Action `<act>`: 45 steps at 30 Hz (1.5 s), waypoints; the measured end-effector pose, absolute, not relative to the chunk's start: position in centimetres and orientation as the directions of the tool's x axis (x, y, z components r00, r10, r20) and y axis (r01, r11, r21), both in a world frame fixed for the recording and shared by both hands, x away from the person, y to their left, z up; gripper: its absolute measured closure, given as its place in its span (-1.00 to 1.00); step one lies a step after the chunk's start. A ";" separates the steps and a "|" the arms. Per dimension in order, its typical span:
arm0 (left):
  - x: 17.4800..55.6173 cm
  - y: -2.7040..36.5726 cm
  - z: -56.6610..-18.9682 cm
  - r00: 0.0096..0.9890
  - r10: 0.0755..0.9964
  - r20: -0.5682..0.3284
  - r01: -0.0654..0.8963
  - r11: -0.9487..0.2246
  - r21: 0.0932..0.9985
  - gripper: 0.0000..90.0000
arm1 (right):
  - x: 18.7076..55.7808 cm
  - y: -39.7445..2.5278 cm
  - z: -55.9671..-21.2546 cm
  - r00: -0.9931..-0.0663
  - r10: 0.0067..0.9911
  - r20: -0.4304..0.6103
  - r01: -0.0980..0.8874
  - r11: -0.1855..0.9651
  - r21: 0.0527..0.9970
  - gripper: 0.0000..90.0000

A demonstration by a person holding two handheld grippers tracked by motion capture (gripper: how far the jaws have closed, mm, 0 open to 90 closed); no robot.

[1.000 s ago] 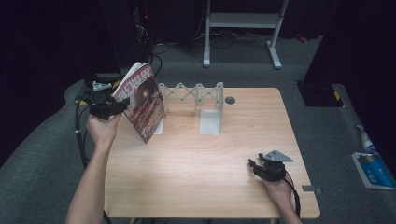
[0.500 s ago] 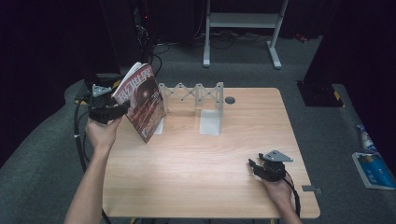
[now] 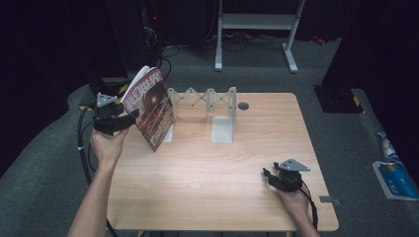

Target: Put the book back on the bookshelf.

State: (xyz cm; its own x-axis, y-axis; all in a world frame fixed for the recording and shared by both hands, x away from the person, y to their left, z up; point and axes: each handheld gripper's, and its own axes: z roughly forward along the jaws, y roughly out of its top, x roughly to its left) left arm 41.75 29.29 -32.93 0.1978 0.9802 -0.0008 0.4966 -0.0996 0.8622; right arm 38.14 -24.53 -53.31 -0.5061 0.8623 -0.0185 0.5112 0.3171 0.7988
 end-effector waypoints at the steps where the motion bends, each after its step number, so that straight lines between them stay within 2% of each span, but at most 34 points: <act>1: 41.7 29.3 -32.9 0.198 0.980 -0.003 0.497 -0.098 0.862 -0.09 | 38.1 -24.5 -53.3 -0.506 0.862 -0.019 0.511 0.317 0.799 0.03; 9: 41.1 29.3 -33.0 0.227 0.973 -0.035 0.493 -0.084 0.866 -0.10 | 38.1 -24.5 -53.3 -0.506 0.862 -0.019 0.511 0.318 0.799 0.03; 45: 39.8 26.3 -33.9 0.324 0.944 -0.067 0.469 -0.099 0.878 -0.24 | 38.1 -24.5 -53.3 -0.505 0.863 -0.018 0.512 0.316 0.799 0.03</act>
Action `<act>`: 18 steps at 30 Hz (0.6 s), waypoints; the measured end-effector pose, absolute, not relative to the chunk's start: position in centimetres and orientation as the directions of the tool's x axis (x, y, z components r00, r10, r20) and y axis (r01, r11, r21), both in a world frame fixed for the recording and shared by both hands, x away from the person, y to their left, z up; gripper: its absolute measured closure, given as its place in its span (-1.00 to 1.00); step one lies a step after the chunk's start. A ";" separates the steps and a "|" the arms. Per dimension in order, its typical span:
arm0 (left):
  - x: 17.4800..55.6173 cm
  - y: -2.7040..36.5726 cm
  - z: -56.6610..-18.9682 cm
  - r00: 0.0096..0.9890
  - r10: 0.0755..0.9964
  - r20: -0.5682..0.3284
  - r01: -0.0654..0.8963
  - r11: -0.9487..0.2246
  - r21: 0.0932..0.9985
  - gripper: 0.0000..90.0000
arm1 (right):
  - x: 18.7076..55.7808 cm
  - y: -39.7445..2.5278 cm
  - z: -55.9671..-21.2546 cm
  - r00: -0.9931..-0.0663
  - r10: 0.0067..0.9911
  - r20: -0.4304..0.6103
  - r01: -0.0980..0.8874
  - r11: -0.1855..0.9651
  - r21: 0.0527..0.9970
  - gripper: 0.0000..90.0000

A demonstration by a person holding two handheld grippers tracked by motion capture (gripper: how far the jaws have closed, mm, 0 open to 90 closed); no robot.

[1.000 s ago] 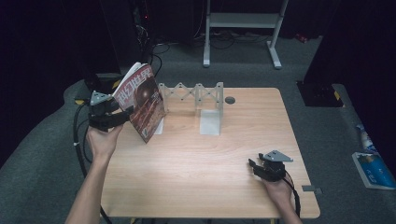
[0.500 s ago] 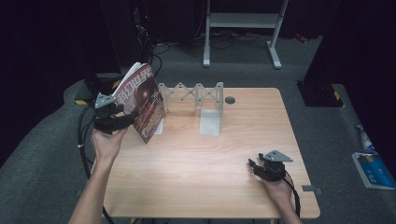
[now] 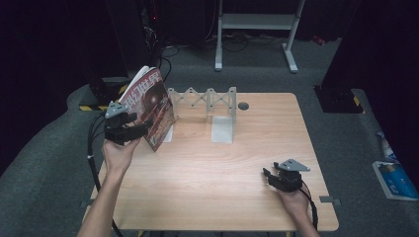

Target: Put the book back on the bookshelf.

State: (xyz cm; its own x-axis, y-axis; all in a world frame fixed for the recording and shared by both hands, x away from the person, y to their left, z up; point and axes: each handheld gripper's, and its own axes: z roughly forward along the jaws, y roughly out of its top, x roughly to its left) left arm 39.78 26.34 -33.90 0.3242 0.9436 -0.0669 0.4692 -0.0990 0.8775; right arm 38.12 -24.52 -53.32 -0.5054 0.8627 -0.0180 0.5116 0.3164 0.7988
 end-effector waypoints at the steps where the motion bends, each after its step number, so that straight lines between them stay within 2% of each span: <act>1: 39.8 26.3 -33.9 0.327 0.943 -0.068 0.468 -0.099 0.878 -0.24 | 38.1 -24.5 -53.3 -0.505 0.863 -0.018 0.512 0.316 0.799 0.03; 18: 39.3 25.3 -34.5 0.360 0.928 -0.096 0.461 -0.087 0.883 -0.25 | 38.1 -24.5 -53.3 -0.505 0.863 -0.018 0.512 0.316 0.799 0.03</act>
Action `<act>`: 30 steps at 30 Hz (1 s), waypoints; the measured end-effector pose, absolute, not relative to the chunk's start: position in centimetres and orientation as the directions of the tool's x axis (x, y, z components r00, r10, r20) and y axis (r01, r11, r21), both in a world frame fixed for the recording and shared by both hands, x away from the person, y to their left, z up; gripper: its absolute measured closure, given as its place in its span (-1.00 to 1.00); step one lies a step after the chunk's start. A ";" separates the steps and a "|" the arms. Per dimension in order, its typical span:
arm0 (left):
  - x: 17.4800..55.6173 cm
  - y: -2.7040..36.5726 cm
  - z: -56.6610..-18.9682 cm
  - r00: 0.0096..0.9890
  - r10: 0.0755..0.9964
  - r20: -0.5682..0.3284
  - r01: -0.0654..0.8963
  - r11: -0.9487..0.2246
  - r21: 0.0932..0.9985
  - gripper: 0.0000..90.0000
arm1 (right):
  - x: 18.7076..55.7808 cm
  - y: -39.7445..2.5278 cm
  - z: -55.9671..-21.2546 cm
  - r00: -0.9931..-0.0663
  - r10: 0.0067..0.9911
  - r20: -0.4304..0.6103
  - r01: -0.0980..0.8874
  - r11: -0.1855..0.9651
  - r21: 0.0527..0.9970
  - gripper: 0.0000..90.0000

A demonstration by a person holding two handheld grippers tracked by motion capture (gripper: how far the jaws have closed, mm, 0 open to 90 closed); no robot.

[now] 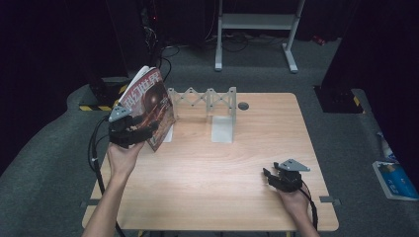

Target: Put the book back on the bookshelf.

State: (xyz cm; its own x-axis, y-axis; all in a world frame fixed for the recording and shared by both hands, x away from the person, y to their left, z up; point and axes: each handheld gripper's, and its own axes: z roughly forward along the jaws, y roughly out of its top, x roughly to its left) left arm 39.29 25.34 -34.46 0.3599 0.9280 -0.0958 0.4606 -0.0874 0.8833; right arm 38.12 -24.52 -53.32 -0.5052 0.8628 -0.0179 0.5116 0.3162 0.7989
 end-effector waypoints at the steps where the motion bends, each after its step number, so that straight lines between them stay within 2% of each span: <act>1: 39.2 25.3 -34.5 0.363 0.927 -0.099 0.461 -0.086 0.883 -0.25 | 38.1 -24.5 -53.3 -0.506 0.863 -0.019 0.511 0.317 0.799 0.03; 30: 38.5 24.0 -35.5 0.401 0.906 -0.137 0.455 -0.067 0.888 -0.25 | 38.1 -24.5 -53.3 -0.505 0.863 -0.019 0.511 0.317 0.799 0.03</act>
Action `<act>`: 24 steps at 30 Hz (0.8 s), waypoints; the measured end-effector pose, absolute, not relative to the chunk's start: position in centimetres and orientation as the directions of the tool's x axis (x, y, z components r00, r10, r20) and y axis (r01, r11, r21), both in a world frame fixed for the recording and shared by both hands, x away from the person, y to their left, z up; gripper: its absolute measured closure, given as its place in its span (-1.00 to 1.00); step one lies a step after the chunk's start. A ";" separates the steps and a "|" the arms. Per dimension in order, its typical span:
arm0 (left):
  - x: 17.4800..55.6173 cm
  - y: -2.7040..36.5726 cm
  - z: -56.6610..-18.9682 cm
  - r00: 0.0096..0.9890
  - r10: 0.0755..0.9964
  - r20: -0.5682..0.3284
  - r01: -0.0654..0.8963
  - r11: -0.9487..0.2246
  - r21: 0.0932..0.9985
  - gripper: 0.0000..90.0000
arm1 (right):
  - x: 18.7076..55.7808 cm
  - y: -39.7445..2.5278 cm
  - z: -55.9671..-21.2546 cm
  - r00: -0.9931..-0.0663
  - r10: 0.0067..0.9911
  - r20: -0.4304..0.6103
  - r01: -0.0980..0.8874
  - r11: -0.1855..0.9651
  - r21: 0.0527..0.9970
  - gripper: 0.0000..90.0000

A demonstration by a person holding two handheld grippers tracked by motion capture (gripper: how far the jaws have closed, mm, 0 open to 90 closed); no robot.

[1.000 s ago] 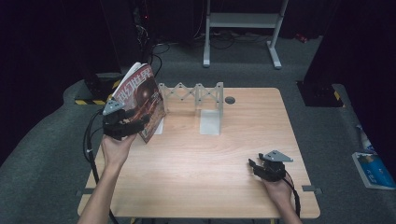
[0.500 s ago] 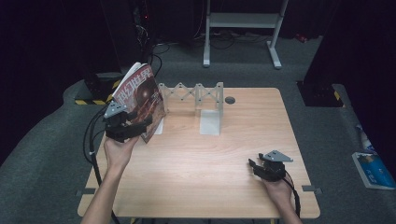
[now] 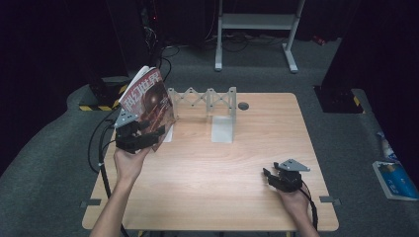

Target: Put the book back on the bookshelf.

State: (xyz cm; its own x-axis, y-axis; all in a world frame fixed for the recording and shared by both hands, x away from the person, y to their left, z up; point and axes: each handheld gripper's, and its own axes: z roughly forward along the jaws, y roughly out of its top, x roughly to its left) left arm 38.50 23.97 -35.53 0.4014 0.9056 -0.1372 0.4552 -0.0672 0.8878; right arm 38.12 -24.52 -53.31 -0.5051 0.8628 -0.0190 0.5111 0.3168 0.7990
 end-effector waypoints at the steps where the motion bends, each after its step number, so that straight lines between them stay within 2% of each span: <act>1: 38.5 24.0 -35.6 0.405 0.903 -0.142 0.457 -0.065 0.887 -0.25 | 38.1 -24.5 -53.3 -0.505 0.863 -0.019 0.511 0.317 0.799 0.03; 24: 37.4 23.0 -36.4 0.432 0.886 -0.171 0.447 -0.046 0.893 -0.25 | 38.1 -24.5 -53.3 -0.505 0.863 -0.019 0.511 0.317 0.799 0.03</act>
State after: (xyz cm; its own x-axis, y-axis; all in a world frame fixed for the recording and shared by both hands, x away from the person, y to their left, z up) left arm 37.39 22.98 -36.35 0.4318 0.8857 -0.1708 0.4472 -0.0458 0.8932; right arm 38.12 -24.52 -53.32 -0.5051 0.8629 -0.0188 0.5111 0.3166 0.7991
